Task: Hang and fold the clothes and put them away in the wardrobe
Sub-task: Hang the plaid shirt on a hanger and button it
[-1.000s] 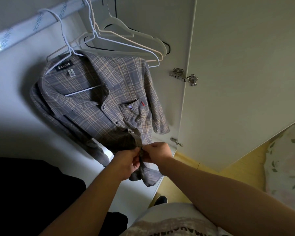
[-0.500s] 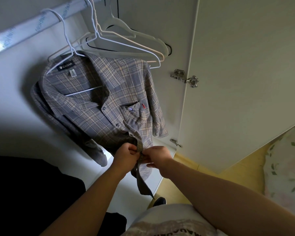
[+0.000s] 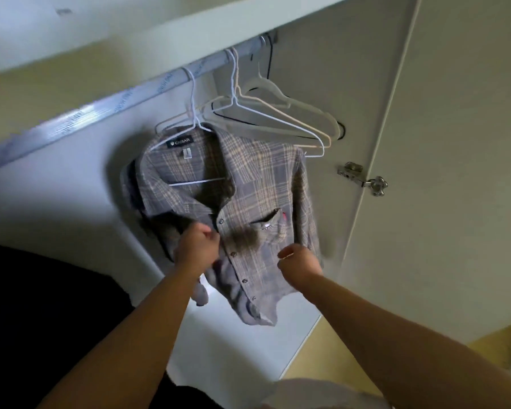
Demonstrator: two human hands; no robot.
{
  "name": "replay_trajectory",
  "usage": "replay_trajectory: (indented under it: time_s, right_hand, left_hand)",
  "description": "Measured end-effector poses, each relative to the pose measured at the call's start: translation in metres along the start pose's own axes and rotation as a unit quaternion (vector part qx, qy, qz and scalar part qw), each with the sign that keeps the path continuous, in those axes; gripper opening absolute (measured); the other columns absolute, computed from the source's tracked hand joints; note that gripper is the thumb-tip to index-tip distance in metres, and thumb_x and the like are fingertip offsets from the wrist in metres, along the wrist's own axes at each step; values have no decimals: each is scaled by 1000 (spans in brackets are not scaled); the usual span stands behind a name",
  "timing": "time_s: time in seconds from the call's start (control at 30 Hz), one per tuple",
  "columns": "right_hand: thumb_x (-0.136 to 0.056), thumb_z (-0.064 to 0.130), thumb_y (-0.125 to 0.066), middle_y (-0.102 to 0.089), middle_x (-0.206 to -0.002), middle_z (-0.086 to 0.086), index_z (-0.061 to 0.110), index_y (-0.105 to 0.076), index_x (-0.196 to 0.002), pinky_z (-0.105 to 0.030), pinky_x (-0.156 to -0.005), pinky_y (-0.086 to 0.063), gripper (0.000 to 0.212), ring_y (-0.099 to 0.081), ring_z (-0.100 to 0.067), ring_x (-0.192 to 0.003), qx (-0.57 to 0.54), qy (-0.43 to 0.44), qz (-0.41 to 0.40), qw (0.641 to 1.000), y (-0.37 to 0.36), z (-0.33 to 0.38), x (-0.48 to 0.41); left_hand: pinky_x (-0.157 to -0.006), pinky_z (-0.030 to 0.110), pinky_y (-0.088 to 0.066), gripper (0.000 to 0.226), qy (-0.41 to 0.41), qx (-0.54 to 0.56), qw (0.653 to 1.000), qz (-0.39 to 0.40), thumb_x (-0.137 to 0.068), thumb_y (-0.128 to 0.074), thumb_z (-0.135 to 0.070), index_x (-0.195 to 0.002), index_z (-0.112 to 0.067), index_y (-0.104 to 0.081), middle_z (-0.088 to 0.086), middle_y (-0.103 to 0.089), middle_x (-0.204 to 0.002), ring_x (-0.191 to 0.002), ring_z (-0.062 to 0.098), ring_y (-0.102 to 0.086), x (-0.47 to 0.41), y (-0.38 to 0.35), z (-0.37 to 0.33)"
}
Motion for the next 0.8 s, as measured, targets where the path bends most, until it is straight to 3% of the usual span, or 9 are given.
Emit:
replay_trajectory:
  time_s: [0.17, 0.27, 0.4, 0.5, 0.57, 0.67, 0.8]
  right_hand:
    - [-86, 15, -60, -66, -114, -3, 26, -65, -110, -23, -78, -43, 26, -57, -20, -88, 78, 147, -33, 986, 26, 81, -17]
    - [-86, 18, -62, -55, -124, -7, 23, -60, -117, -33, -90, -51, 31, -61, -27, -99, 112, 211, -61, 969, 37, 125, -19]
    - [-89, 29, -63, -45, -131, -10, 20, -50, -128, -40, -94, -50, 42, -56, -33, -112, 160, 269, -96, 945, 42, 174, -21]
    - [-91, 34, -62, -40, -136, -14, 15, -41, -138, -48, -103, -46, 55, -46, -36, -124, 212, 292, -117, 925, 43, 199, -25]
    - [-91, 35, -61, -40, -135, -14, 13, -37, -138, -48, -103, -43, 57, -42, -36, -126, 244, 310, -131, 909, 44, 211, -28]
    - [-90, 34, -60, -41, -136, -13, 16, -37, -136, -49, -104, -41, 54, -39, -33, -127, 271, 312, -141, 900, 45, 226, -34]
    - [-87, 35, -65, -40, -141, -12, 17, -33, -141, -50, -112, -37, 66, -37, -33, -132, 293, 308, -112, 898, 43, 241, -43]
  left_hand:
    - [-93, 41, -48, 31, -11, 97, 961, -257, -84, -73, -25, -109, -11, -60, 18, -60, -119, -107, 38, -60, -40, 80, -29]
    - [-101, 45, -43, 47, -29, 70, 940, -332, -77, -73, -34, -115, -15, -53, 15, -52, -127, -120, 37, -51, -56, 112, -38]
    - [-106, 47, -44, 72, -36, 3, 969, -244, -78, -77, -47, -136, -15, -46, 12, -44, -141, -129, 37, -48, -97, 127, -48]
    - [-107, 42, -41, 76, -54, -21, 984, -167, -83, -77, -45, -141, -9, -45, 16, -45, -145, -132, 38, -48, -121, 125, -53]
    - [-100, 40, -45, 67, -64, -40, 989, -127, -85, -76, -42, -139, -12, -49, 18, -54, -139, -125, 38, -54, -131, 124, -53]
    - [-77, 34, -48, 32, -102, -95, 986, -88, -85, -71, -27, -114, -21, -58, 12, -65, -112, -98, 35, -63, -137, 127, -51]
    - [-60, 30, -41, 12, -105, -137, 981, -86, -82, -62, -13, -90, -21, -59, 7, -64, -88, -73, 24, -56, -139, 130, -47]
Point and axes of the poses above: each hand's wrist, its own x-axis away from the middle knuckle, its own y-axis out of the back of the hand, z = x × y, the point moved 4 cm from there along -x, towards the middle knuckle
